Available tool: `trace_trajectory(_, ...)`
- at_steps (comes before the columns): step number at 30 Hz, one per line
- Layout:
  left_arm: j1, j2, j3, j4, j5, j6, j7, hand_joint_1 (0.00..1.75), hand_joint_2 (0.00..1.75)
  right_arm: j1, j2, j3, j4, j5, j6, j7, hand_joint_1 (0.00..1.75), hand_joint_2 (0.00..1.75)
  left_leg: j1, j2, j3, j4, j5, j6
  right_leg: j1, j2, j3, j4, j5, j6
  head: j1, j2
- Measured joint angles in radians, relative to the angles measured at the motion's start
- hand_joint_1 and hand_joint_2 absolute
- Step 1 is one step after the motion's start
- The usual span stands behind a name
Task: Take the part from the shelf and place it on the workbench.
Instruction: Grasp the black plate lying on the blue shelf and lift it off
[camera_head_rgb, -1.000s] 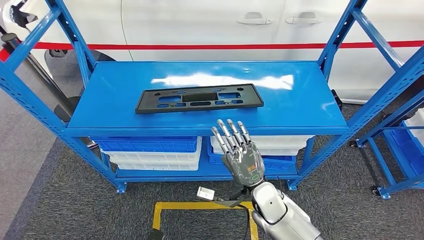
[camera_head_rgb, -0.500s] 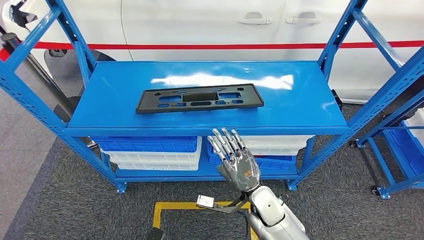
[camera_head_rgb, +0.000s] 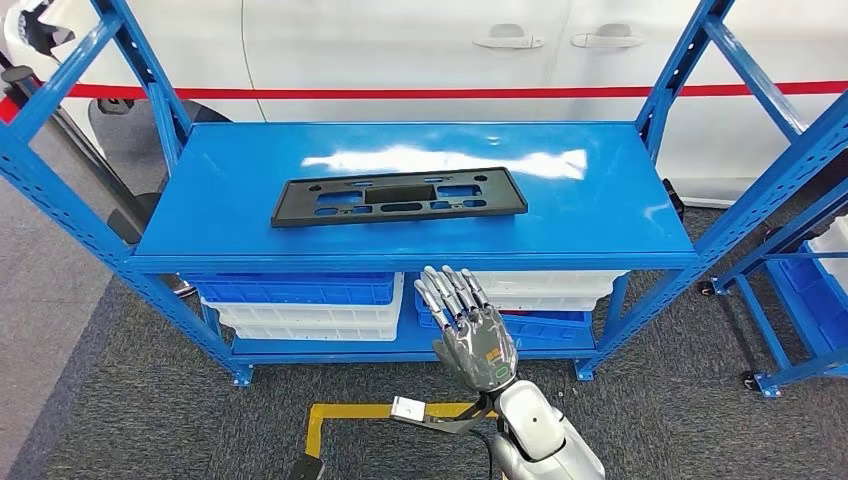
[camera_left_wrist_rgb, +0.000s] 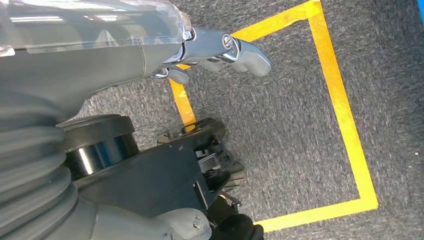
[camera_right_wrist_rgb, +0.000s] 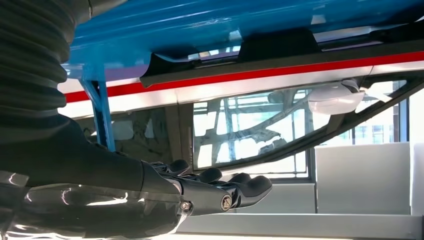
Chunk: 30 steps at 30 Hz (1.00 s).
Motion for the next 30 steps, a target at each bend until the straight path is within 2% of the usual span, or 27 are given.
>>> trace_trajectory(2,0.0,0.001,0.001,0.0,-0.001,0.0,-0.005,0.0,0.0,0.003,0.004,-0.001,-0.001,0.002,0.0,-0.006,0.0,1.75,-0.001,0.0,-0.002,0.002,0.0,0.001,-0.003,0.0,-0.001,-0.001,0.001,0.003,0.0,0.0)
trace_trajectory(5,0.0,0.003,0.001,0.0,0.0,0.002,-0.007,0.0,0.0,0.006,0.008,-0.002,-0.008,0.006,0.0,-0.01,0.0,1.75,-0.002,0.0,-0.008,0.001,0.0,0.005,-0.005,0.0,-0.003,0.0,0.005,0.008,0.0,0.0)
trace_trajectory(8,0.0,0.003,0.001,0.0,0.0,0.005,-0.004,0.0,0.0,0.01,0.011,-0.002,-0.022,0.011,0.0,-0.012,0.0,1.75,0.001,-0.003,-0.001,-0.011,-0.007,0.024,-0.005,-0.002,-0.014,0.029,0.011,0.02,0.001,0.0)
trace_trajectory(9,0.0,0.003,0.001,0.0,0.0,0.006,-0.002,0.0,0.0,0.011,0.011,-0.002,-0.028,0.012,0.0,-0.012,0.0,1.75,0.001,-0.004,0.007,-0.014,-0.01,0.031,-0.005,-0.002,-0.028,0.056,0.002,0.021,0.002,0.0)
trace_trajectory(10,0.001,0.003,0.001,0.0,0.0,0.007,-0.001,0.0,0.0,0.011,0.012,-0.002,-0.034,0.014,0.0,-0.013,0.0,1.75,0.002,-0.004,0.014,-0.016,-0.01,0.034,-0.004,-0.003,-0.054,0.1,-0.016,0.021,0.002,0.0)
trace_trajectory(12,0.001,0.002,0.001,0.0,-0.001,0.009,0.003,0.0,0.0,0.012,0.012,-0.001,-0.042,0.018,0.0,-0.014,0.0,1.75,-0.001,-0.003,0.02,-0.016,-0.014,0.036,-0.002,-0.003,-0.131,0.221,-0.066,0.02,0.004,0.0)
trace_trajectory(13,0.002,0.002,0.001,0.0,-0.001,0.01,0.004,0.0,0.0,0.014,0.012,-0.001,-0.043,0.02,0.0,-0.013,0.0,1.75,-0.002,-0.003,0.023,-0.015,-0.018,0.036,-0.001,-0.003,-0.17,0.273,-0.08,0.018,0.004,0.0)
trace_trajectory(14,0.004,0.002,0.001,0.0,-0.002,0.012,0.006,0.0,0.0,0.017,0.012,-0.001,-0.045,0.025,0.0,-0.011,0.0,1.75,-0.003,-0.004,0.029,-0.015,-0.023,0.035,0.0,-0.003,-0.196,0.297,-0.075,0.015,0.004,0.0)
trace_trajectory(15,0.006,0.002,0.001,0.0,-0.002,0.014,0.008,0.0,0.0,0.02,0.012,0.0,-0.049,0.029,0.0,-0.008,0.0,1.75,-0.005,-0.005,0.038,-0.015,-0.03,0.033,0.002,-0.003,-0.202,0.282,-0.051,0.01,0.004,0.0)
trace_trajectory(16,0.007,0.002,0.001,0.0,-0.002,0.017,0.009,0.0,0.0,0.022,0.012,0.001,-0.056,0.034,0.0,-0.003,0.0,1.75,-0.006,-0.006,0.05,-0.015,-0.039,0.031,0.005,-0.003,-0.19,0.233,-0.014,0.002,0.004,0.0)
trace_trajectory(17,0.008,0.002,0.001,0.0,-0.002,0.018,0.011,0.0,0.0,0.023,0.012,0.003,-0.065,0.04,0.0,0.003,0.0,1.75,-0.006,-0.006,0.061,-0.015,-0.05,0.028,0.01,-0.003,-0.169,0.162,0.034,-0.008,0.005,0.0)
trace_trajectory(18,0.008,0.002,0.001,0.001,-0.002,0.019,0.012,0.0,0.0,0.023,0.012,0.005,-0.072,0.044,0.0,0.011,0.0,1.75,-0.007,-0.005,0.073,-0.015,-0.06,0.024,0.016,-0.003,-0.149,0.102,0.063,-0.018,0.001,0.0)
trace_trajectory(19,0.008,0.002,0.001,0.001,-0.001,0.021,0.013,0.0,0.0,0.023,0.012,0.008,-0.079,0.047,0.0,0.018,0.0,1.75,-0.006,-0.005,0.079,-0.016,-0.07,0.019,0.021,-0.003,-0.134,0.056,0.078,-0.026,-0.003,0.0)
trace_trajectory(20,0.008,0.001,0.001,0.002,-0.001,0.021,0.015,0.0,0.0,0.024,0.012,0.011,-0.087,0.05,0.0,0.025,0.0,1.75,-0.004,-0.004,0.087,-0.019,-0.076,0.014,0.025,-0.003,-0.125,0.03,0.083,-0.031,-0.006,0.0)
trace_trajectory(21,0.007,0.001,0.001,0.003,-0.001,0.022,0.016,0.0,0.0,0.025,0.011,0.014,-0.095,0.051,-0.001,0.032,0.0,1.75,-0.003,-0.003,0.096,-0.019,-0.076,0.007,0.027,-0.002,-0.118,0.022,0.07,-0.034,-0.01,0.0)
trace_trajectory(23,0.006,0.003,0.0,0.003,-0.002,0.021,0.017,0.0,0.0,0.025,0.011,0.022,-0.114,0.049,-0.001,0.038,0.0,1.75,-0.004,-0.001,0.099,0.012,-0.06,-0.007,0.022,0.0,-0.082,0.001,0.058,-0.042,-0.009,0.0)
trace_trajectory(24,0.005,0.004,0.0,0.004,-0.002,0.021,0.017,0.0,0.0,0.024,0.011,0.025,-0.12,0.047,-0.002,0.039,0.0,1.75,-0.003,0.0,0.081,0.057,-0.044,-0.015,0.018,-0.001,-0.059,-0.009,0.048,-0.045,-0.013,0.0)
trace_trajectory(25,0.004,0.005,0.0,0.004,-0.001,0.021,0.017,0.0,0.0,0.022,0.012,0.028,-0.123,0.044,-0.002,0.039,0.0,1.75,0.0,0.001,0.046,0.117,-0.036,-0.024,0.012,-0.002,-0.034,-0.018,0.037,-0.047,-0.017,0.0)
trace_trajectory(26,0.004,0.005,0.0,0.004,-0.001,0.021,0.018,0.0,0.0,0.022,0.012,0.031,-0.125,0.042,-0.002,0.039,0.0,1.75,0.008,0.002,0.003,0.179,-0.04,-0.032,0.009,-0.004,-0.013,-0.026,0.023,-0.047,-0.021,0.0)
trace_trajectory(27,0.004,0.005,0.0,0.005,-0.001,0.02,0.018,0.0,0.0,0.022,0.012,0.034,-0.125,0.041,-0.003,0.039,0.0,1.75,0.016,0.002,-0.043,0.228,-0.065,-0.042,0.005,-0.005,0.008,-0.03,0.009,-0.045,-0.025,0.0)
trace_trajectory(28,0.006,0.005,0.0,0.005,0.0,0.02,0.018,0.0,0.0,0.023,0.012,0.036,-0.126,0.04,-0.003,0.039,0.0,1.75,0.024,0.002,-0.083,0.258,-0.103,-0.05,0.0,-0.004,0.029,-0.032,-0.007,-0.042,-0.025,0.0)
trace_trajectory(29,0.008,0.006,0.0,0.005,0.0,0.02,0.018,0.0,0.0,0.023,0.012,0.037,-0.126,0.039,-0.003,0.039,0.0,1.75,0.032,0.002,-0.112,0.263,-0.144,-0.059,-0.005,-0.002,0.05,-0.033,-0.023,-0.037,-0.025,0.0)
trace_trajectory(30,0.011,0.006,0.0,0.005,-0.001,0.019,0.019,0.0,0.0,0.024,0.013,0.038,-0.126,0.038,-0.003,0.039,0.0,1.75,0.039,0.002,-0.133,0.245,-0.171,-0.068,-0.011,0.0,0.073,-0.033,-0.041,-0.032,-0.025,0.0)
